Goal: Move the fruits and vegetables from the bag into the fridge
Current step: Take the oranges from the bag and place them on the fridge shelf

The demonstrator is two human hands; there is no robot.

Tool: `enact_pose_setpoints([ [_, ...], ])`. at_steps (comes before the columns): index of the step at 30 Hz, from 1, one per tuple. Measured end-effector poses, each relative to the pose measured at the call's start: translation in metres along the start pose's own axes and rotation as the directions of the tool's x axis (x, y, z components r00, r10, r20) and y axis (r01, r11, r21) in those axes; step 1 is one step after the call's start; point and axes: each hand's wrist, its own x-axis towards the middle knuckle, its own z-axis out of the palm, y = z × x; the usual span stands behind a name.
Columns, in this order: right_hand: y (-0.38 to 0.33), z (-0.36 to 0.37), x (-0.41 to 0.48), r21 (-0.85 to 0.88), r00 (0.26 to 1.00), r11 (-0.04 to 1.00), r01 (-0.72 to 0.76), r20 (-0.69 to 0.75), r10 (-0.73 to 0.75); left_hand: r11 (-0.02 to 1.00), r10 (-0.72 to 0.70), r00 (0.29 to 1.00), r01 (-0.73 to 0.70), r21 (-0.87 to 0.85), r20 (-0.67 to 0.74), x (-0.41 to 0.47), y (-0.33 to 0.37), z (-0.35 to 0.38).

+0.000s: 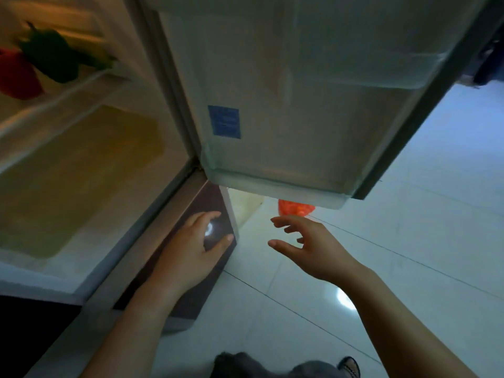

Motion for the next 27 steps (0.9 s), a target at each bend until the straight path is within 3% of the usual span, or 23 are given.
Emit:
enact_pose_setpoints([
  [6,0.106,-0.085,-0.066,0.028,0.994,0.997,-0.073,-0.081,0.075,0.995,0.085,0.989,-0.079,-0.053,0.119,0.008,0.124,0.097],
  [14,0.229,-0.192,-0.134,0.046,0.965,0.983,-0.179,-0.184,0.185,0.974,0.227,0.958,-0.221,-0.058,0.172,0.025,0.269,0.207],
  [20,0.283,-0.239,-0.138,0.047,0.953,0.975,-0.216,-0.206,0.221,0.966,0.257,0.930,-0.259,-0.027,0.263,0.059,0.323,0.254],
  [27,0.334,-0.300,-0.083,0.017,0.950,0.972,-0.233,-0.210,0.232,0.960,0.279,0.915,-0.273,-0.062,0.293,0.143,0.372,0.308],
])
